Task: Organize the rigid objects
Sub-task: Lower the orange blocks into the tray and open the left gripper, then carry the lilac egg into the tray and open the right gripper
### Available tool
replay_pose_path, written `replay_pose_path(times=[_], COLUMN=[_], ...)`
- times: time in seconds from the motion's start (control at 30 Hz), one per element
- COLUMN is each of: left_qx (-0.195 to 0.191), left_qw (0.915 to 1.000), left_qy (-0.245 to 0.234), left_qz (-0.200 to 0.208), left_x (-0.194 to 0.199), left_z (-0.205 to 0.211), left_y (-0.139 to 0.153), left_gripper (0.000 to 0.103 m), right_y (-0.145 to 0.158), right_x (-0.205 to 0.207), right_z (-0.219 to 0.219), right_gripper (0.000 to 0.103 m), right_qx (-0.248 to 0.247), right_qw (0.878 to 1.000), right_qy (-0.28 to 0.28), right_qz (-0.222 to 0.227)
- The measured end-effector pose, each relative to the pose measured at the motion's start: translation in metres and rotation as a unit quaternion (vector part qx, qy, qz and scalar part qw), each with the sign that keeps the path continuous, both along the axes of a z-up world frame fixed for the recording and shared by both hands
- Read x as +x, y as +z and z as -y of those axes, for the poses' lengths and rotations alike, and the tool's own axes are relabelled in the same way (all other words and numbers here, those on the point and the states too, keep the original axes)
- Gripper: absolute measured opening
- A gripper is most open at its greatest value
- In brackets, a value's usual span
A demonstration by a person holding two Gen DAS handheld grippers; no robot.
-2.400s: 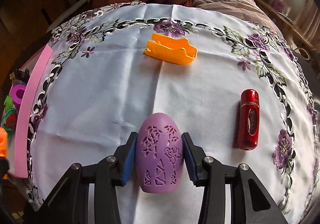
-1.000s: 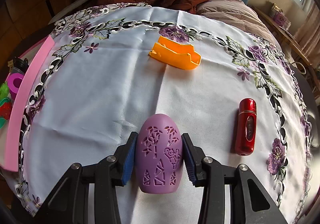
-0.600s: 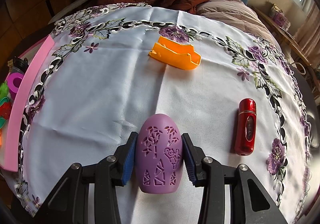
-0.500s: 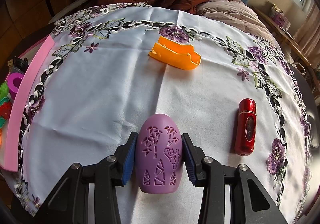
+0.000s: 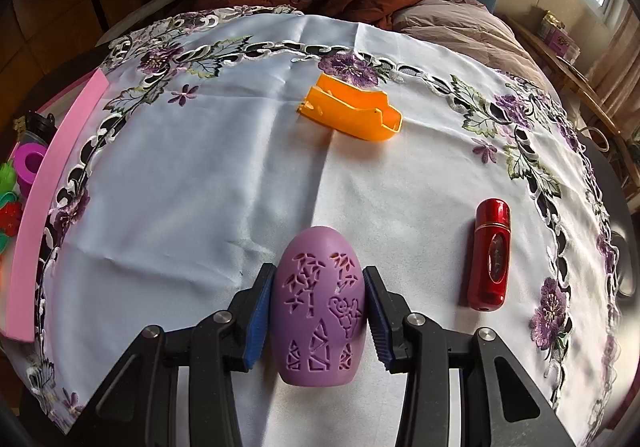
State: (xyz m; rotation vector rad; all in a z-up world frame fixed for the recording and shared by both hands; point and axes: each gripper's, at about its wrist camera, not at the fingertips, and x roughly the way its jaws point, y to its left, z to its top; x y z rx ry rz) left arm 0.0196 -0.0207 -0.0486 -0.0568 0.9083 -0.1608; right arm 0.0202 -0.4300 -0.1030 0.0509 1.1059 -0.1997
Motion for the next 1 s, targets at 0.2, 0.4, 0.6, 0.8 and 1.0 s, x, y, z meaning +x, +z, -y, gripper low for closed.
replay_pose_path(times=[0.2,0.4,0.6,0.8,1.0], left_qx=[-0.002,-0.005,-0.008,-0.012,-0.014], left_qw=[1.0,0.9999,0.9998,0.9993,0.9985], left_qy=[0.005,0.012,0.019,0.035,0.051], left_qz=[0.007,0.006,0.003,0.006,0.009], left_x=[0.0,0.0,0.0,0.0,0.0], left_z=[-0.004,-0.009,-0.013,-0.023,-0.032], left_y=[0.005,0.004,0.002,0.002,0.003], left_gripper=[0.044,0.044,0.044,0.044,0.044], right_y=[0.003,0.013,0.039,0.069,0.087], right_x=[-0.001,-0.004,-0.004,0.001,0.002], right_z=[0.0,-0.005,-0.033,-0.095,-0.174], right_gripper=[0.044,0.044,0.044,0.044,0.044], right_qx=[-0.002,0.005,0.026,0.054,0.089], right_qw=[1.0,1.0,0.998,0.99,0.973], right_qy=[-0.006,-0.012,0.014,0.089,0.182], right_qz=[0.002,0.02,0.058,0.096,0.114])
